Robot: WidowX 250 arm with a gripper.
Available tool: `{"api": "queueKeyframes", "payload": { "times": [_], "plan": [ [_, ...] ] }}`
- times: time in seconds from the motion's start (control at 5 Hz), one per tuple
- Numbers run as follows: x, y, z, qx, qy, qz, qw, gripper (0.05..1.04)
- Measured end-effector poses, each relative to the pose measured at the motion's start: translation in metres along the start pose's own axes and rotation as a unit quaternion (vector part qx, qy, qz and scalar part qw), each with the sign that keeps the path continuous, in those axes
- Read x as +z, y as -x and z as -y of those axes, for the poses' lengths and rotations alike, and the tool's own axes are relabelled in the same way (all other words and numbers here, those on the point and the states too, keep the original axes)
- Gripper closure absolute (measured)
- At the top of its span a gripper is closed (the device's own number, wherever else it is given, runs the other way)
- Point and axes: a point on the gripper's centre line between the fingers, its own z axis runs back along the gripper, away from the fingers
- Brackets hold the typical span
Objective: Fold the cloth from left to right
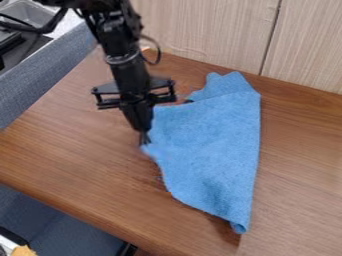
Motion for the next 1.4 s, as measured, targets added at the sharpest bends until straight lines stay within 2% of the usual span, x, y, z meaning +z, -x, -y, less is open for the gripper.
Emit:
{"api": "queueKeyframes", "payload": {
  "times": [0.4,0.6,1.0,1.2,1.4],
  "plan": [
    [0.018,-0.013,0.071,-0.056,0.079,0.022,0.995,1.011],
    [0.011,-0.016,0.108,-0.085,0.092,0.016,0.992,1.011],
    [-0.039,-0.016,0.144,-0.107,0.086,-0.034,0.9899,1.011],
    [-0.059,-0.019,0.144,-0.096,0.071,-0.05,0.9916,1.011],
    [-0.069,-0.019,0.144,-0.087,0.06,-0.066,0.9922,0.982]
  ]
}}
